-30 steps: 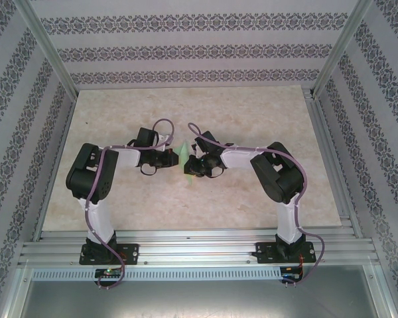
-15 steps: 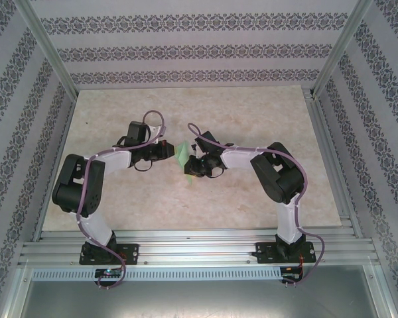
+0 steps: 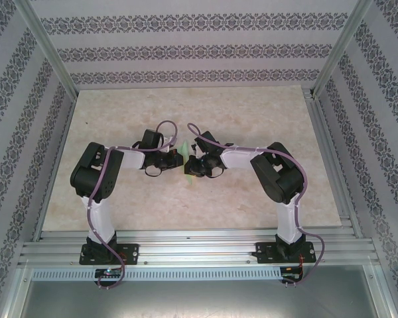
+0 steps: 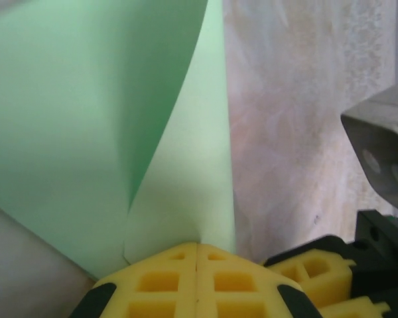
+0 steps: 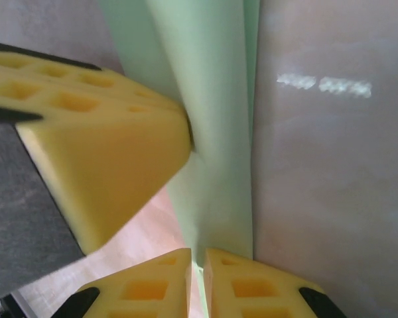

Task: Fold a paper plane with a square sheet of paper (fold left side to right side)
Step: Fold the wing for the fifth time at the center of the table.

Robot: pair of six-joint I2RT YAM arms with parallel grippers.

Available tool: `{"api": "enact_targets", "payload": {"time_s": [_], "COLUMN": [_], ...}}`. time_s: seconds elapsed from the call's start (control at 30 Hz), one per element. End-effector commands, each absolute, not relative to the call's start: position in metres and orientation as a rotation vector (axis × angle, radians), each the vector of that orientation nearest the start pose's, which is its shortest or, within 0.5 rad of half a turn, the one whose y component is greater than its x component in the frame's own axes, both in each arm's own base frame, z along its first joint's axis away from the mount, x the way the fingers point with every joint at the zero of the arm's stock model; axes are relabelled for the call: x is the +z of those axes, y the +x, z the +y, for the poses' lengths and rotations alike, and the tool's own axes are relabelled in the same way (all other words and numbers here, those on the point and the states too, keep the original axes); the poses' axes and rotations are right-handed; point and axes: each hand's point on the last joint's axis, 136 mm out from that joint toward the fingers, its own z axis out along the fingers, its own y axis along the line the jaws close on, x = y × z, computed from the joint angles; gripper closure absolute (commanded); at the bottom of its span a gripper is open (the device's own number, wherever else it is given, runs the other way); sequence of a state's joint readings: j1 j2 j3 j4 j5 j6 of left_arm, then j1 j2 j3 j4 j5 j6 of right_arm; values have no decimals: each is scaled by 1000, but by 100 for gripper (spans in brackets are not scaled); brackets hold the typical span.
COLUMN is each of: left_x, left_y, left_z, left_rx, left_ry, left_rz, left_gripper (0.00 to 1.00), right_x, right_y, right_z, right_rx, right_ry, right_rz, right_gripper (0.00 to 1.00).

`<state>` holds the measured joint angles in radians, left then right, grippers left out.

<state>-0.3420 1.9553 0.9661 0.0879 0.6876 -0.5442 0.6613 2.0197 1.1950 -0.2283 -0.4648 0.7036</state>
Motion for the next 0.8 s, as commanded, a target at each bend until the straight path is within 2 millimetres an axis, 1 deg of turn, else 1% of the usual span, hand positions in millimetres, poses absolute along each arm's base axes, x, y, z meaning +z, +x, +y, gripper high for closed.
{"api": "enact_targets", "payload": {"time_s": [0.0,0.07,0.17,0.23,0.3,0.37,0.47,0.6,0.67,0.77], "left_x": [3,-8,-21,-27,-32,-34,-38,-44,-48,-54], "left_y": [373,367,357,353,351,350,347,343,341,338], "left_z": [-241,-237,-235,-233,-232,-233,-234,-234,-233,-231], "left_rx": [-1075,-1047,-1021,-1000,-980,-966,-942,-908,-892,-878], "left_ry": [52,42,36,34,35,43,55,69,69,61], "left_rz": [2629,2658,2693,2711,2726,2734,2751,2773,2785,2801], "left_gripper": [95,95,96,97,97,98,99,100,100,100], "right_x": [0,23,56,66,67,67,63,52,47,40], "right_y": [290,301,323,337,351,361,377,394,398,398], "right_z": [322,325,315,305,300,303,312,325,331,339], "right_rx": [879,949,1019,1021,1014,1009,1017,1047,1060,1073], "right_ry": [-125,-132,-71,-27,4,9,20,53,55,58], "right_rz": [2969,2892,2789,2751,2732,2718,2702,2690,2693,2709], "right_gripper": [84,84,84,84,85,87,89,90,90,90]}}
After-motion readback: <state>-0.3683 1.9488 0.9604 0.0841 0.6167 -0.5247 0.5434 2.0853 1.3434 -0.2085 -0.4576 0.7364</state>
